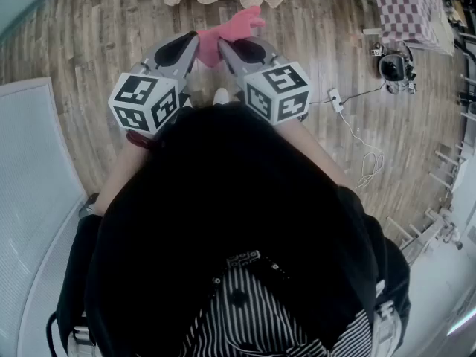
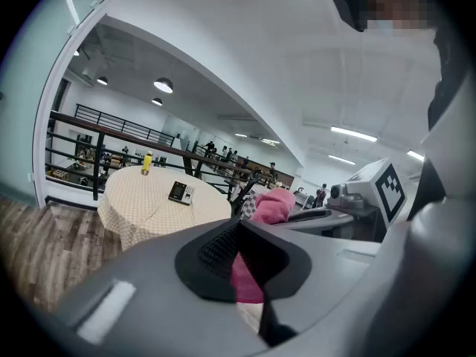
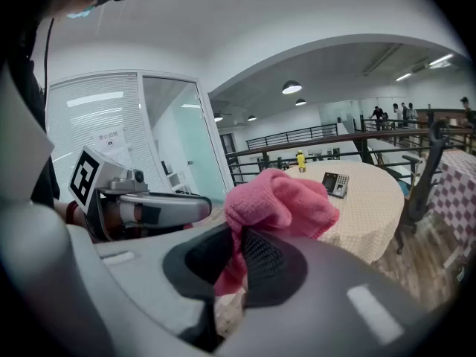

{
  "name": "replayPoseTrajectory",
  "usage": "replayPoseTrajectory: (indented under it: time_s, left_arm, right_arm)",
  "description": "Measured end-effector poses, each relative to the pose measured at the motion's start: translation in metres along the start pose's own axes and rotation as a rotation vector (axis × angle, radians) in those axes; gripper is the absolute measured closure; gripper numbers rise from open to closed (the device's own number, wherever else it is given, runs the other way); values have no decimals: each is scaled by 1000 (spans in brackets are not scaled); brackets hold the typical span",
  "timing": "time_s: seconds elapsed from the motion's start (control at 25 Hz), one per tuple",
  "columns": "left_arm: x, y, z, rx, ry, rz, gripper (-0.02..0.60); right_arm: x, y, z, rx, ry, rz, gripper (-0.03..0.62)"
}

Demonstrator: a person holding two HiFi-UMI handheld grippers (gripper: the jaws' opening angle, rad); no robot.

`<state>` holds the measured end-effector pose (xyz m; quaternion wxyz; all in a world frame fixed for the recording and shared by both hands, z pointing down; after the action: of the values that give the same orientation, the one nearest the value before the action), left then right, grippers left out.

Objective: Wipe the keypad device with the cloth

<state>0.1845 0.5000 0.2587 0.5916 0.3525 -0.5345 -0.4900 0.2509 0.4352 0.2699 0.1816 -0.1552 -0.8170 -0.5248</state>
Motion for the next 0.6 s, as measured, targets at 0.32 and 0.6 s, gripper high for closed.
replayPoseTrajectory:
  time_s: [0.32,0.6]
  left_arm:
    - [20,3,-44,1,26,-2,577]
    - [45,8,-81,17,37,37,577]
  right_arm:
    - [-28,7,-20,53,-40,-21,553]
    - [-48,12,-40,64,-71,-45,551]
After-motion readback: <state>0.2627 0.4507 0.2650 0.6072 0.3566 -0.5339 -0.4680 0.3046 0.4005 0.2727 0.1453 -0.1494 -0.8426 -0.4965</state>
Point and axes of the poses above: the fingertips, and each gripper's own axes: x forward along the fingers, z to its left, y out of its underside, the point moved 3 cm from there along -x, backward along the fingers, and after that the axes turned 10 degrees about x, right-handed, at the moved point
